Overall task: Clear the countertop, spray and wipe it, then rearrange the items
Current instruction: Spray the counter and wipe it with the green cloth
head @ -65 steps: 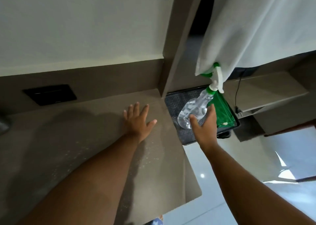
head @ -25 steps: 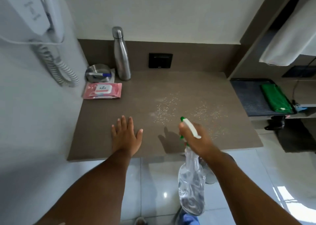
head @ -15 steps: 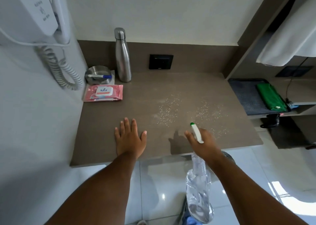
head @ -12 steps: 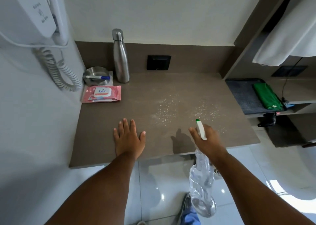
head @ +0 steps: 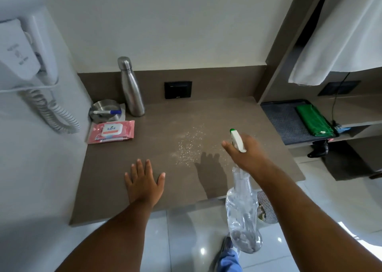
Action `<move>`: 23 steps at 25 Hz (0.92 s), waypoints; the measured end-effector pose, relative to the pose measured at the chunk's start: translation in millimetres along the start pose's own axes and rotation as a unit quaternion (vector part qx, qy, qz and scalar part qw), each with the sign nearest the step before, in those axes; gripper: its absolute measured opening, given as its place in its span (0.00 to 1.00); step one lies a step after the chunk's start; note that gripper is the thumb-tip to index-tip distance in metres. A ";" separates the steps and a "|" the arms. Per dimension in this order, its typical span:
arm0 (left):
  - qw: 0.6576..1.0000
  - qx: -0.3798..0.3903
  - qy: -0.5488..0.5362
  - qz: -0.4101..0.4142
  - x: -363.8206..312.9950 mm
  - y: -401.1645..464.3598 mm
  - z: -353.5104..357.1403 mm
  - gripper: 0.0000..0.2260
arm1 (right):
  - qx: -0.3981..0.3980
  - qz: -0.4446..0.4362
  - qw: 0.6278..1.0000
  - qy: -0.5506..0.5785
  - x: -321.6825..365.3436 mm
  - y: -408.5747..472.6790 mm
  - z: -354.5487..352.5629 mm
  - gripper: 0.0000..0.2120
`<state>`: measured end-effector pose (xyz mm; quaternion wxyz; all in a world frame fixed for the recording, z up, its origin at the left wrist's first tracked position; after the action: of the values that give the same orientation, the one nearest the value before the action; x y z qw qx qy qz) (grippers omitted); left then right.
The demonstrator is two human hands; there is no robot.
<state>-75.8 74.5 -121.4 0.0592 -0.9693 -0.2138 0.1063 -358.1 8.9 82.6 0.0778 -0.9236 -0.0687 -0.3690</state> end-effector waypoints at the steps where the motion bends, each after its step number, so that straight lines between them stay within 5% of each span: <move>1: 1.000 0.001 -0.002 -0.005 -11.2 4.7 -3.0 0.36 | -0.017 -0.001 1.000 -0.003 0.7 9.1 -22.3 0.20; 8: 0.993 0.012 -0.004 0.114 -198.9 85.9 -14.7 0.38 | -0.151 -0.076 0.986 -0.007 -37.0 96.7 -188.3 0.23; 14: 0.984 0.064 0.000 0.165 -371.7 154.0 7.1 0.38 | -0.147 -0.062 0.986 0.045 -135.1 192.5 -241.2 0.24; 23: 0.981 0.028 0.054 0.183 -461.6 215.1 57.0 0.34 | -0.200 -0.034 0.975 0.086 -250.1 271.1 -262.5 0.24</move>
<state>-411.6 -312.6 -127.7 0.0771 -0.9943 -0.0267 0.0691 -663.8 -324.8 72.0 -0.1159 -0.8825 -0.0178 -0.4555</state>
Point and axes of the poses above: each hand's wrist, its own y-axis towards the middle knuckle, its own z-axis out of the palm, x = y × z, the point moved 2 cm from there along y, towards the middle knuckle, and after that the axes turned 6 degrees about x, right-handed, at the moved point
